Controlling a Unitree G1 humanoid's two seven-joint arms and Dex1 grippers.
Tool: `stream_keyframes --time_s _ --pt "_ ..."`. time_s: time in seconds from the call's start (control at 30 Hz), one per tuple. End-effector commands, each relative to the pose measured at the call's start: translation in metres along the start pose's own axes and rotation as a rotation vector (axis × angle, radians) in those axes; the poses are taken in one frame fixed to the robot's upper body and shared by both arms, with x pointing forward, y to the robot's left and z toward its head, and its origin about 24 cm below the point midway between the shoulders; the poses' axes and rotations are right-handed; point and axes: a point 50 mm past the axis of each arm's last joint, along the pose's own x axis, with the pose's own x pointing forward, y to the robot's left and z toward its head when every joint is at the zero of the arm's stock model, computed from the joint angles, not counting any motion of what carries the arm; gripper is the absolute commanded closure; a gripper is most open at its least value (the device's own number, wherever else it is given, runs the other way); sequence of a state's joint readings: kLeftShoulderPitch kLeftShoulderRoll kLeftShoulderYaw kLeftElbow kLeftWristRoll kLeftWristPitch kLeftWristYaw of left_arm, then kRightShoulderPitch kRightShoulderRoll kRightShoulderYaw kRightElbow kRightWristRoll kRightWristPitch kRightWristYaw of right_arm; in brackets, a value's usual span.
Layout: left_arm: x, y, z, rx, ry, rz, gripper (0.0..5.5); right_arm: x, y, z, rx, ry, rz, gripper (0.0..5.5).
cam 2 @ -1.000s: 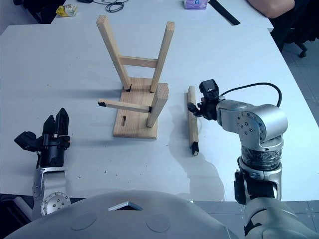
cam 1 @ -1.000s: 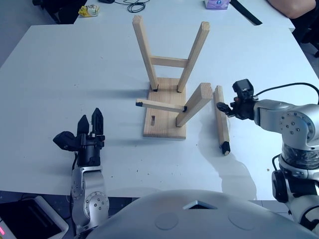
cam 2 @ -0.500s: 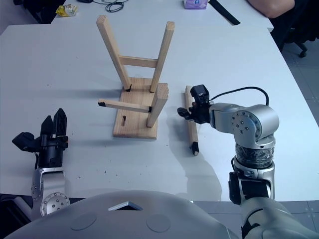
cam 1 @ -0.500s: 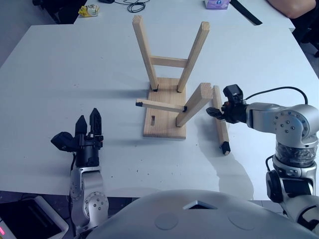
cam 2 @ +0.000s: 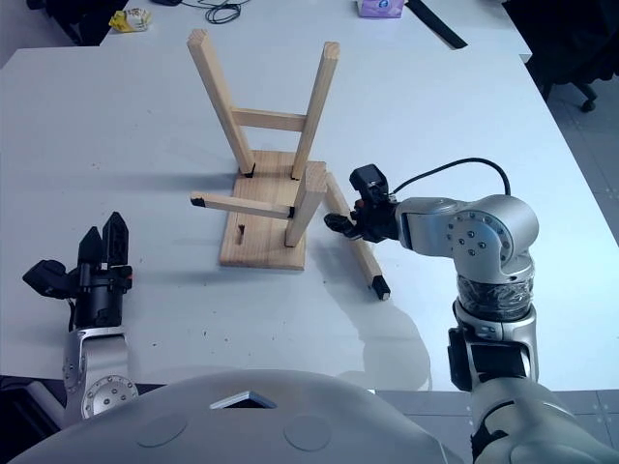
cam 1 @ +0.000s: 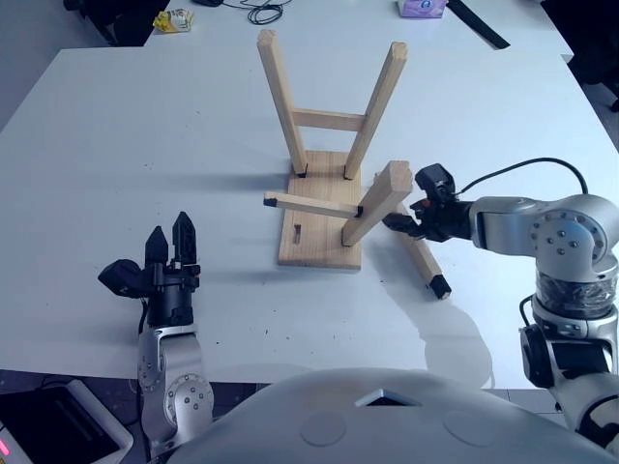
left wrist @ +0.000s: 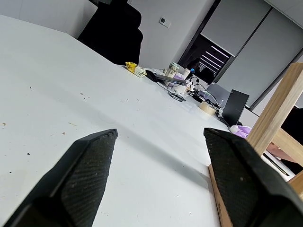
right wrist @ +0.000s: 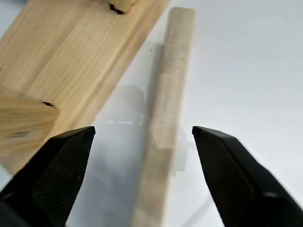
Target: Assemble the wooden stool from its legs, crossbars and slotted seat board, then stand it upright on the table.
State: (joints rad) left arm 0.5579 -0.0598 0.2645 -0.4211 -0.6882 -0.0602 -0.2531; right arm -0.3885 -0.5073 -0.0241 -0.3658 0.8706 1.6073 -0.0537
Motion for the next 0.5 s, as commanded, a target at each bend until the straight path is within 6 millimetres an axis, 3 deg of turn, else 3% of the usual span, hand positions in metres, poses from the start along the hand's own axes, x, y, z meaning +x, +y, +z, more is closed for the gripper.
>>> stream_keyframes --time_s 0.03,0.27,0.5 --pt "-0.006 0.0 -0.002 0.006 0.002 0.018 2.12 -0.01 -0.015 0.0 -0.032 0.04 -0.058 1.7" --pt "-0.005 -0.002 -0.004 0.0 -0.007 0.018 2.12 -0.019 0.003 -0.013 -0.143 0.121 0.145 1.7" --pt "-0.005 -0.002 -0.005 0.0 -0.007 0.019 2.12 -0.017 -0.003 -0.018 -0.166 0.167 0.107 1.7"
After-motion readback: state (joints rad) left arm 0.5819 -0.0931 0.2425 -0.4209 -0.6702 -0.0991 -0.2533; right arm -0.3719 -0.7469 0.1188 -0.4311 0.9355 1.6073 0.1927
